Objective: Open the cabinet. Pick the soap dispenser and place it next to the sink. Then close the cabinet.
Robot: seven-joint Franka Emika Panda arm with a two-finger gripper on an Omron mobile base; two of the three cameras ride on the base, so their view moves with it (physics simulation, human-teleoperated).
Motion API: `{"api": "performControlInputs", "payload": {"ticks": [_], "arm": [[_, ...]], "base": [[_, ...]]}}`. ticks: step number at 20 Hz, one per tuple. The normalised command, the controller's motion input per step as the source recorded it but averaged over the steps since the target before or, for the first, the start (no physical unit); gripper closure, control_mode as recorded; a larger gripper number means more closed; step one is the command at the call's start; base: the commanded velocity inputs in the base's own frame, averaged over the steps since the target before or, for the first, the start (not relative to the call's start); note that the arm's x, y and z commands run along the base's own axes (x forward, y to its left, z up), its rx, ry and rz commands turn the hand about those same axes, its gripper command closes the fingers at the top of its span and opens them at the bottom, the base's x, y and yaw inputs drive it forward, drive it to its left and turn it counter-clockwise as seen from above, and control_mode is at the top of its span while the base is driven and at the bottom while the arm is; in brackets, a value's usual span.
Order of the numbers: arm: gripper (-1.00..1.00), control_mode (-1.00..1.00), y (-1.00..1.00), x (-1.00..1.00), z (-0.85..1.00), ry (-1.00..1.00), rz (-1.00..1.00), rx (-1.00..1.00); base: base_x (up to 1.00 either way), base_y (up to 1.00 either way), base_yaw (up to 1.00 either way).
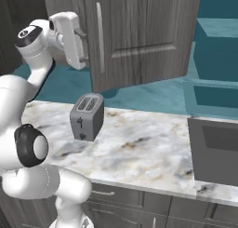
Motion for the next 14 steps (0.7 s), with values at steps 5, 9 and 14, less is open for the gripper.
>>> {"api": "performControlInputs", "payload": {"ticks": [5,9,14], "arm": [[-1.0,-1.0,-1.0,-0.65,0.0,-0.1,0.01,0.0],[-1.0,-1.0,-1.0,-0.5,0.0,-0.1,0.08,0.0],[-1.0,-1.0,-1.0,-0.33,0.0,-0.07,0.13,0.0]], "base": [[0.0,0.0,0.0],[0.0,0.0,0.0],[0.0,0.0,0.0]]}}
